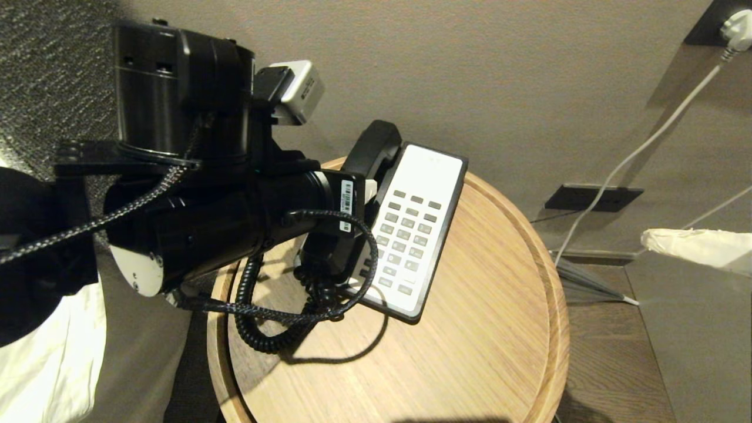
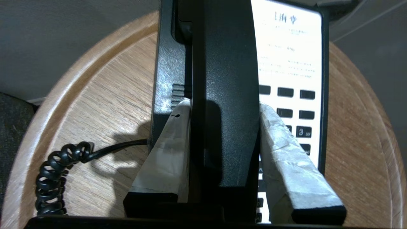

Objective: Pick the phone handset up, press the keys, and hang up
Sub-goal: Put the handset back

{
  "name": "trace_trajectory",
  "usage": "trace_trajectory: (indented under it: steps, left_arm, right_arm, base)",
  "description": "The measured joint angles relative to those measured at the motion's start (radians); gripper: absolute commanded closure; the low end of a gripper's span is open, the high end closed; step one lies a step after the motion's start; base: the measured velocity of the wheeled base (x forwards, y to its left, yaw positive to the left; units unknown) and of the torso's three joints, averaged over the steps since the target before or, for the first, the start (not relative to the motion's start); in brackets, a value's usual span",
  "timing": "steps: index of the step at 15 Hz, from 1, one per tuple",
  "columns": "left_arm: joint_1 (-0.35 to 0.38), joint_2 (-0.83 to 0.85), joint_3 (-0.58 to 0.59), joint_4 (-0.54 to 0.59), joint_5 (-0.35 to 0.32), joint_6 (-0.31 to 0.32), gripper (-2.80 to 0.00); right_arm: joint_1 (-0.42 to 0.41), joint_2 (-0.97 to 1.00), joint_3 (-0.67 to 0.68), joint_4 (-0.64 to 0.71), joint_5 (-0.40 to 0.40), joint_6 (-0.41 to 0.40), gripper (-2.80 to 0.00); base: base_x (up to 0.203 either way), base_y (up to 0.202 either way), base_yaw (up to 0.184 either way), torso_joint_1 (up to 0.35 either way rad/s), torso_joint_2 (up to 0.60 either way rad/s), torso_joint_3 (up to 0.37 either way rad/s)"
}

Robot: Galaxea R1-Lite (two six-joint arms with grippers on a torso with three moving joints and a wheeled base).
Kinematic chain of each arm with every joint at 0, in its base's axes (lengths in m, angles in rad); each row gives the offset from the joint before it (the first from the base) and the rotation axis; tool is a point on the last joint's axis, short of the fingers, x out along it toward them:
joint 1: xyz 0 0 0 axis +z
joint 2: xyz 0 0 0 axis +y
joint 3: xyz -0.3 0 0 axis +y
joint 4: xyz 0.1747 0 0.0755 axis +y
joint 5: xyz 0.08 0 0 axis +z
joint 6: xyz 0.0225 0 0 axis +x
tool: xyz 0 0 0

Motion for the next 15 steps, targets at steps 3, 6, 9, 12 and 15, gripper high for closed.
trace_trajectory:
  steps: [3,6,9,12,15]
  left_arm:
    - [0.004,0.003,0.004,-0.001,-0.028,0.021,0.00]
    - [0.004,-0.001,0.033,-0.008,-0.026,0.020,0.00]
    - [0.004,-0.006,0.053,-0.010,-0.026,0.016,0.00]
    - [0.013,-0.006,0.052,-0.007,-0.028,0.021,0.00]
    - [0.028,-0.002,0.050,0.001,-0.028,0.023,-2.80]
  right_arm:
    - [0.000,0.000,0.004,-0.002,0.002,0.001,0.00]
    - [0.000,0.000,0.004,-0.004,0.002,0.000,0.00]
    - [0.000,0.000,0.005,-0.006,0.003,0.000,0.00]
    - [0.000,-0.001,0.011,-0.008,0.002,0.001,0.00]
    - [0.000,-0.003,0.013,-0.008,0.002,0.001,0.00]
  base:
    - [0.000,0.000,0.000,0.000,0.00,0.000]
    - [0.000,0.000,0.000,0.000,0.00,0.000]
    - [0.000,0.000,0.000,0.000,0.00,0.000]
    - [0.000,0.000,0.000,0.000,0.00,0.000]
    - [0.000,0.000,0.000,0.000,0.00,0.000]
